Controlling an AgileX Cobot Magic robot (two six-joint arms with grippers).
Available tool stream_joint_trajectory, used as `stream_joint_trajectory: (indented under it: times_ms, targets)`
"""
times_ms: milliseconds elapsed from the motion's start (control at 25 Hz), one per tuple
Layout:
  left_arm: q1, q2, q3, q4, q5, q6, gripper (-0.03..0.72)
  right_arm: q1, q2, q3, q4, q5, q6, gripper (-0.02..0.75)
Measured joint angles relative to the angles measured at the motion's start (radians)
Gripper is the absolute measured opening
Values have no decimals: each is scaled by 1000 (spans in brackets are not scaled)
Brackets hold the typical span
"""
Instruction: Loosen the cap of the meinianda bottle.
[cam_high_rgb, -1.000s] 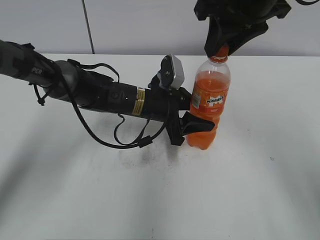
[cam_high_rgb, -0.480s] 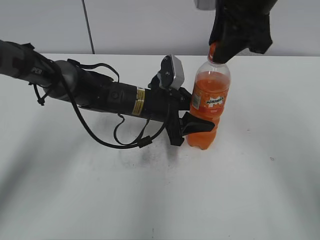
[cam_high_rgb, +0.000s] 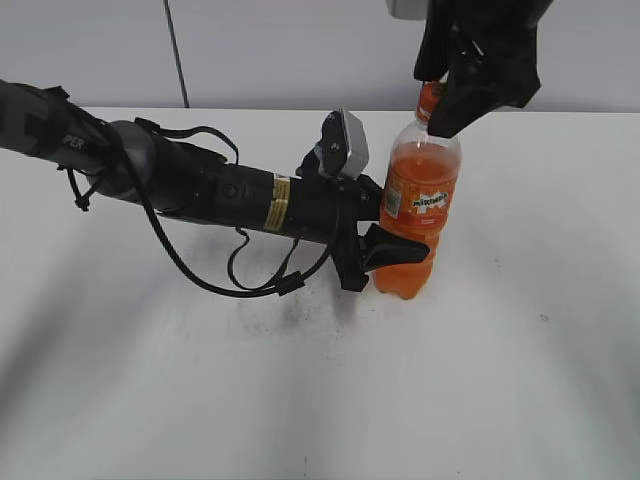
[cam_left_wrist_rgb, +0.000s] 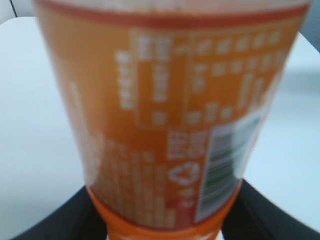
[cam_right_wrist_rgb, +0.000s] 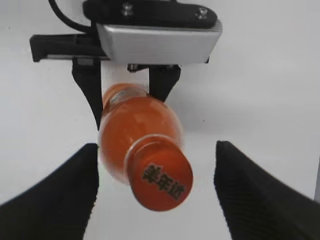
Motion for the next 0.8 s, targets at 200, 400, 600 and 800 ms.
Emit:
stream_joint_trajectory:
  times_ms: [200, 400, 600, 800]
  targets:
    - [0, 0, 0, -1, 0, 0, 382, 0, -46, 0, 70, 0, 89, 556]
    - [0, 0, 0, 0, 0, 0, 382, 0, -115, 0, 78, 0, 538, 556]
    - [0, 0, 0, 0, 0, 0, 382, 0, -125, 0, 69, 0, 1168, 556]
    - [0, 0, 0, 0, 0, 0, 382, 0, -89, 0, 1, 0, 1324, 556]
